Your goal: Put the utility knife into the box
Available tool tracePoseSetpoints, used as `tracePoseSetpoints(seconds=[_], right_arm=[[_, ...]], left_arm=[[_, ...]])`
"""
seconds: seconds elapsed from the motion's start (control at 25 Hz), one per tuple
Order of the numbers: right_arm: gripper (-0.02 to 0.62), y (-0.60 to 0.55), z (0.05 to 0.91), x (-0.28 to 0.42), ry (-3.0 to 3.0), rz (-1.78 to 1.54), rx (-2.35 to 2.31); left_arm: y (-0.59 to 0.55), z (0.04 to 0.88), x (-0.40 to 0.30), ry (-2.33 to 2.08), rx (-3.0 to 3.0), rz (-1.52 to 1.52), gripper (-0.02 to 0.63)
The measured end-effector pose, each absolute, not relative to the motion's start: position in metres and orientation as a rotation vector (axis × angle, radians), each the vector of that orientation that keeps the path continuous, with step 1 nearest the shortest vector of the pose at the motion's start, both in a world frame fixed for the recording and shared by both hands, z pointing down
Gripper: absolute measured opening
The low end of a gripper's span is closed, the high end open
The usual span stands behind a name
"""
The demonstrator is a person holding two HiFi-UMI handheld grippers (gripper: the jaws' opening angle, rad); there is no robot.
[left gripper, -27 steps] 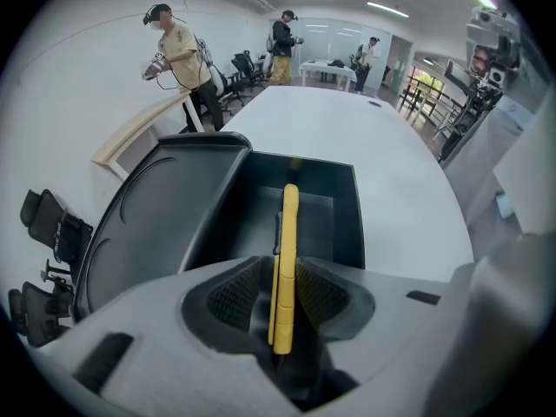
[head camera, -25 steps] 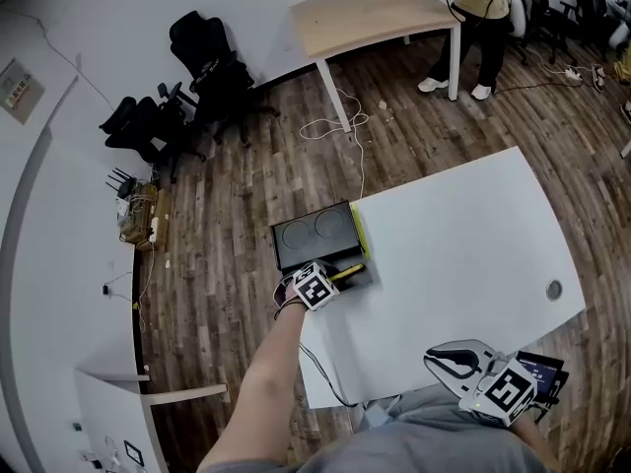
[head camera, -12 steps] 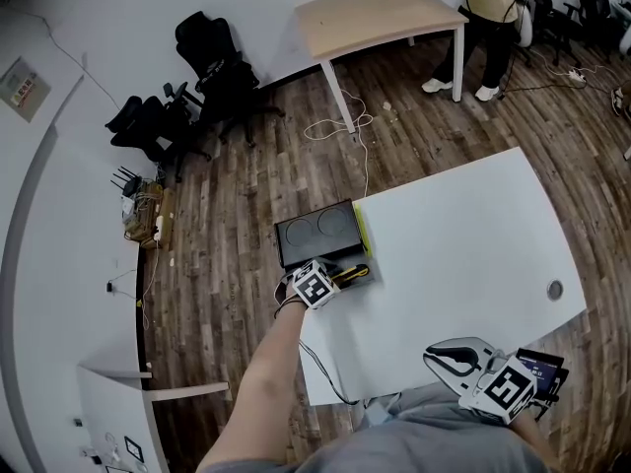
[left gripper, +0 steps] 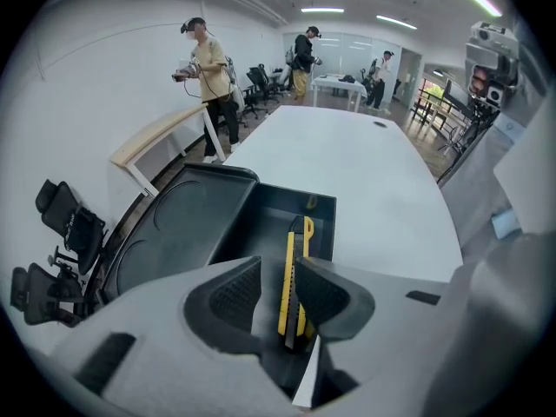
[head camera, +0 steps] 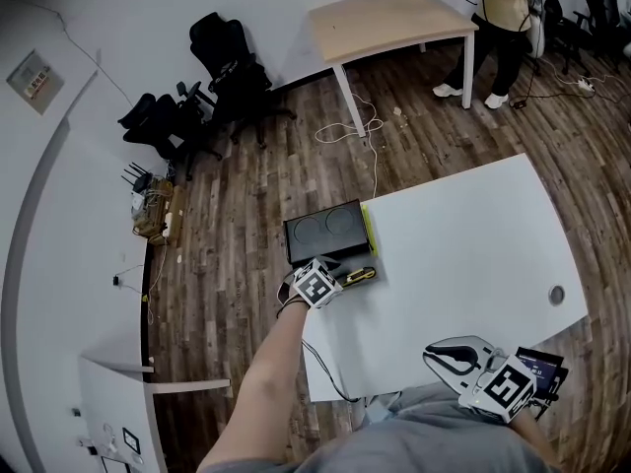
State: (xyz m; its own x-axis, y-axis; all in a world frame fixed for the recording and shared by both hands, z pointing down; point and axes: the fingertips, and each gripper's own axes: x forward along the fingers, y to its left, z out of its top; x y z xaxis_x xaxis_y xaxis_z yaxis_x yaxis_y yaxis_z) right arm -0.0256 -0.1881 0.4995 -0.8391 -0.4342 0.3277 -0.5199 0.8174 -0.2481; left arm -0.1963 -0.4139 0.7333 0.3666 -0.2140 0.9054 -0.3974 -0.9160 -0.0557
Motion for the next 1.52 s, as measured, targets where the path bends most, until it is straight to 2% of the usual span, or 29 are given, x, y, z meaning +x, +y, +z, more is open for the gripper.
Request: tracePoseSetpoints(seconds=[0.32, 0.4, 0.64, 1.52], right_arm=[[0.037, -0.191, 0.49, -0.023, -2.762, 0.418, 0.78], [0.037, -0.189, 0.489, -0.023, -2.772, 0.399, 0.77], [0.037, -0.176, 0.489, -0.026, -2.784, 0.389, 0.728], [0.037, -0.147, 0.478, -0.029, -2.807, 0.31, 0.661]], left_arm=[[-0.411, 0.71, -0.198, -0.647, 2.48, 1.499, 0.109], [-0.41, 0.709, -0.2, -0.67, 2.481, 1.487, 0.071], [-0.4, 0.696, -0.197, -0.704, 2.506, 1.445, 0.028], [-0.345, 0.639, -0.159, -0.838, 2.618, 0.97, 0.02]])
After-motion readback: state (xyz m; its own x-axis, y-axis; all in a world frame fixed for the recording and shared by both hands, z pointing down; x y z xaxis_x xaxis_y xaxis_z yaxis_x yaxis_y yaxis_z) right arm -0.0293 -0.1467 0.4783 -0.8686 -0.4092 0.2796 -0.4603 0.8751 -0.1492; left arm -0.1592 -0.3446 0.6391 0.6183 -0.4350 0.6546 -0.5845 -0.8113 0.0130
